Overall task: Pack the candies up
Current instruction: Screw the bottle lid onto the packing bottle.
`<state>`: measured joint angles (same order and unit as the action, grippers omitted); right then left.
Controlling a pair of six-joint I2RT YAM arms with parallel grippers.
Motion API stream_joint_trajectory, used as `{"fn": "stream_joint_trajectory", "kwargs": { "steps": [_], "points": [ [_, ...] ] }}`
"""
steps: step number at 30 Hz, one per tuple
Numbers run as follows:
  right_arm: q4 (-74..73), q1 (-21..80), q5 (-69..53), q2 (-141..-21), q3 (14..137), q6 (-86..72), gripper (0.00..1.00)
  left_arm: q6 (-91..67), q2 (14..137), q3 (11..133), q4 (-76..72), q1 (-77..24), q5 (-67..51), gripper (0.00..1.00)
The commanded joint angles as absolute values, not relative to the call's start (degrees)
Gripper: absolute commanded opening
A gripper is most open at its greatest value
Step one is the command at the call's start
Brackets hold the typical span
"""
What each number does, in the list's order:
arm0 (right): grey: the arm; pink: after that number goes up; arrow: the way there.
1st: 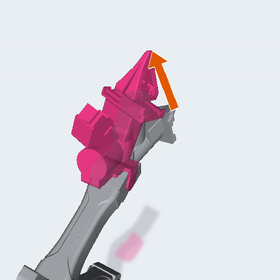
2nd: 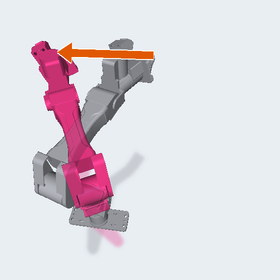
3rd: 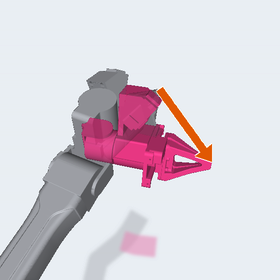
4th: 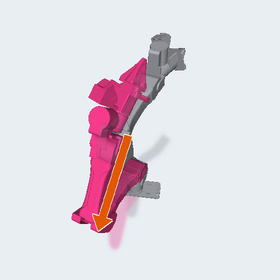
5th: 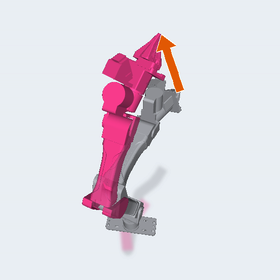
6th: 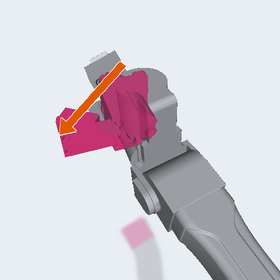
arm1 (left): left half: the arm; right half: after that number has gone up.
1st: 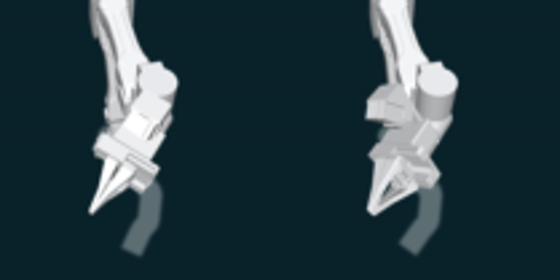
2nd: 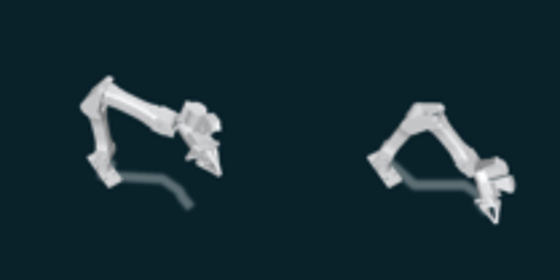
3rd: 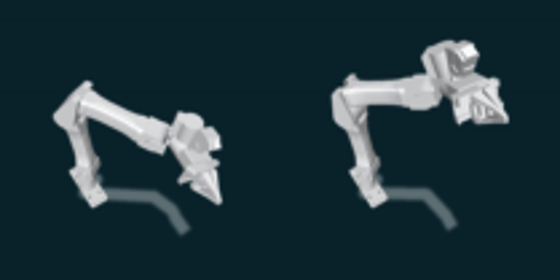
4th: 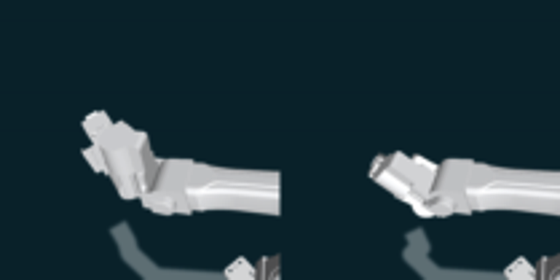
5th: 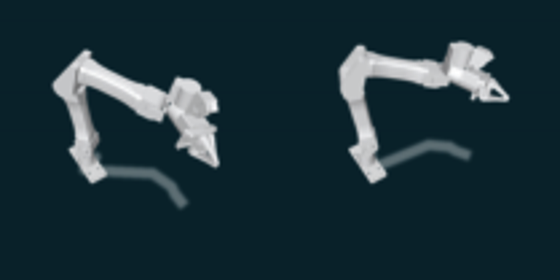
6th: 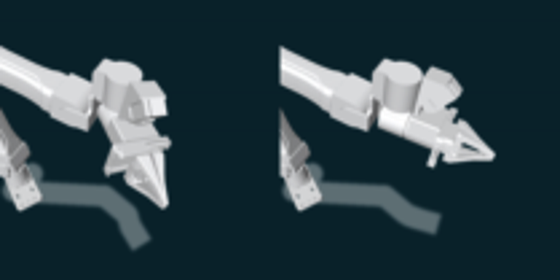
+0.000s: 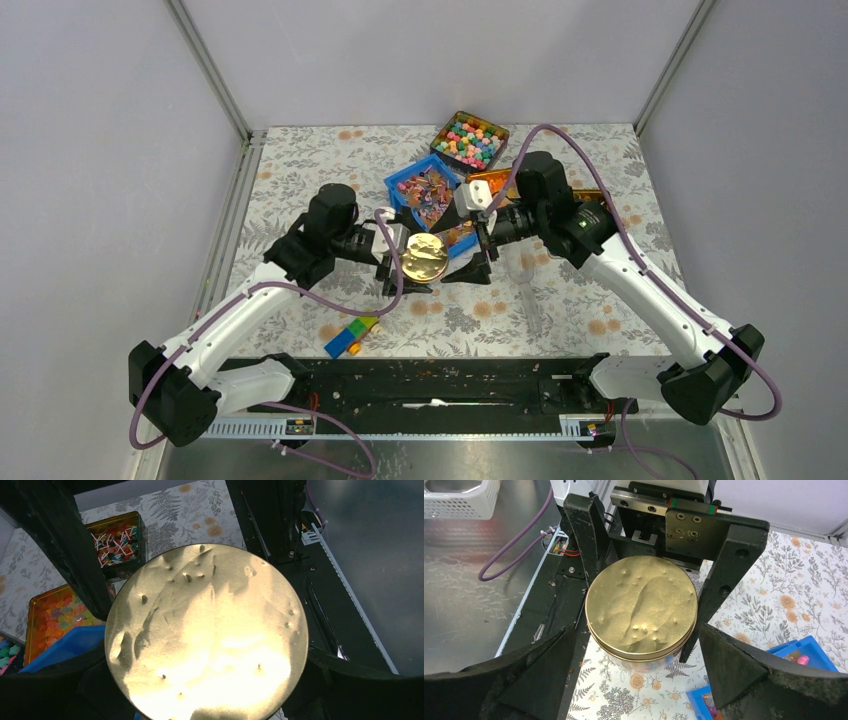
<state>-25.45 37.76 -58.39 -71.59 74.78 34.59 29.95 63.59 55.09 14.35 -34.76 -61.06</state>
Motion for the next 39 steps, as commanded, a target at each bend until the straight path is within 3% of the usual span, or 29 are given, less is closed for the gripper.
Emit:
{"fn": "stream_joint_trajectory", "kwargs": {
  "steps": [1, 13, 22, 31, 39],
  "points": [
    [-25.62, 37.43, -61.89, -72.68, 77.57, 36.03, 0.99, 30.17, 63.61, 58.58, 9.85, -34.62, -65.84, 0.45],
    [-25.31, 37.55, -63.34, -75.62, 79.31, 36.57, 0.92, 29.40, 63.56, 58.73, 9.47, -34.63, -65.16, 0.44],
    [-20.69, 38.08, -60.91, -74.93, 76.23, 34.16, 0.79, 24.71, 64.29, 59.00, 5.97, -34.58, -62.94, 0.42],
    [-19.35, 40.38, -53.43, -74.32, 73.69, 33.46, 0.73, 14.56, 65.88, 58.98, -5.30, -34.63, -58.09, 0.39],
    [-16.65, 43.93, -44.90, -75.19, 72.57, 30.04, 0.72, 14.14, 67.42, 60.37, -6.02, -34.63, -51.39, 0.38]
  ]
}}
